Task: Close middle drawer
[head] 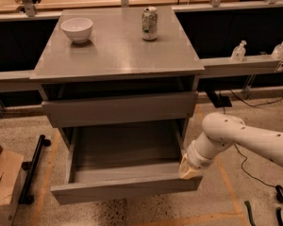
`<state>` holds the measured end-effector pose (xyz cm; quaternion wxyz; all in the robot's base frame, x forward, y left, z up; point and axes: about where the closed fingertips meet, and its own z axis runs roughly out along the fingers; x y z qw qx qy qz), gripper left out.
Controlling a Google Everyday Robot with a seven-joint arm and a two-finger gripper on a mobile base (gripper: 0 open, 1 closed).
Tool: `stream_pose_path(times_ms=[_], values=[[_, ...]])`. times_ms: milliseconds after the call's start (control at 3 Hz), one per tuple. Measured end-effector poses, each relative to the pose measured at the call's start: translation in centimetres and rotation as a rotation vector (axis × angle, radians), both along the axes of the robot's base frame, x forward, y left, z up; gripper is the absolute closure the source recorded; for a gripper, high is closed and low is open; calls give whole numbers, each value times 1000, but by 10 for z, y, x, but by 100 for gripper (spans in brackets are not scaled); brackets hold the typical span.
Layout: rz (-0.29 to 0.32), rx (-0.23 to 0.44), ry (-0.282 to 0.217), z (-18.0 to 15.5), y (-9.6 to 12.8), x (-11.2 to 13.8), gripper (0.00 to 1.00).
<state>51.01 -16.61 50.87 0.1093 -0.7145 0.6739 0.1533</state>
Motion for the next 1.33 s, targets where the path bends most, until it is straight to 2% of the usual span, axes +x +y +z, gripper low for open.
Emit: stream_pose_path(times_ms=[333,667,1000,1333], values=[[-25,-50,-36,25,8,-26,100],[-82,-75,39,17,-7,-38,100],[-96,-49,105,-13,-17,-23,100],[-81,-22,188,-53,-24,-1,100]])
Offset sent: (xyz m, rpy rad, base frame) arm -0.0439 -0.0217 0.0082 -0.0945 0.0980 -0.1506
